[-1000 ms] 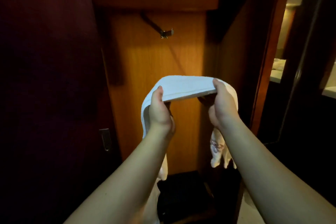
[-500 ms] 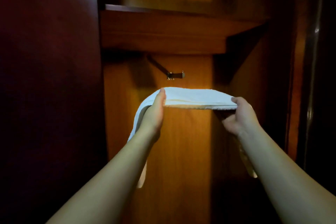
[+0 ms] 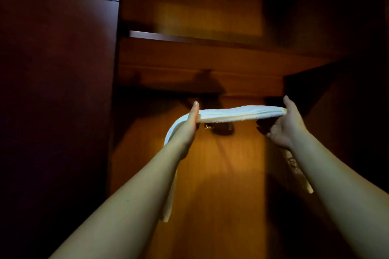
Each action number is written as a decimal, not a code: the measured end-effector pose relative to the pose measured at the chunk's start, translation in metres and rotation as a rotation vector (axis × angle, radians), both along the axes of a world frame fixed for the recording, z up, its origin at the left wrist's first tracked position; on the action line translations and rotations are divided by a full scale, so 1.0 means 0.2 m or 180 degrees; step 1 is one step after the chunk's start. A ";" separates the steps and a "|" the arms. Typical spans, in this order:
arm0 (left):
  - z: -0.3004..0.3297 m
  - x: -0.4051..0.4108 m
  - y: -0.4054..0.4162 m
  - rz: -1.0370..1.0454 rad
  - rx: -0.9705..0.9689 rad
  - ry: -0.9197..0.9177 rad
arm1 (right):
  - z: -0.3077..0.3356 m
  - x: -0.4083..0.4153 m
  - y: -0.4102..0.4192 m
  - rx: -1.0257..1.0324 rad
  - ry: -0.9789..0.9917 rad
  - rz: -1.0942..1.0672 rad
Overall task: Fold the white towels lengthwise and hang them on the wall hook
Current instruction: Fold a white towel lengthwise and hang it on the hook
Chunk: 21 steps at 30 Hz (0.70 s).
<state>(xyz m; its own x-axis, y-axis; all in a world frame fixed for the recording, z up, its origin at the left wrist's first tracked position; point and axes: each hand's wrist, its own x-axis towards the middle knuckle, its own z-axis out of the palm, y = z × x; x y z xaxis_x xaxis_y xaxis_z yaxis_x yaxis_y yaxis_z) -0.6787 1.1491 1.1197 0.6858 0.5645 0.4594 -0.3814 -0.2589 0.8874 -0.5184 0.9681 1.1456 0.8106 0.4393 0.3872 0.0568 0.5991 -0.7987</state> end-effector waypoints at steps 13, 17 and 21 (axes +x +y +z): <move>0.02 0.83 0.69 0.0195 -0.0616 0.0019 | 0.02 0.81 0.51 -0.0708 -0.0485 0.0442; -0.05 0.98 0.83 0.0424 -0.0677 -0.0105 | -0.08 1.05 0.66 -0.0876 -0.0761 0.0410; 0.01 0.98 0.81 0.0551 -0.0727 -0.0090 | -0.04 1.02 0.71 -0.0883 -0.0742 0.0430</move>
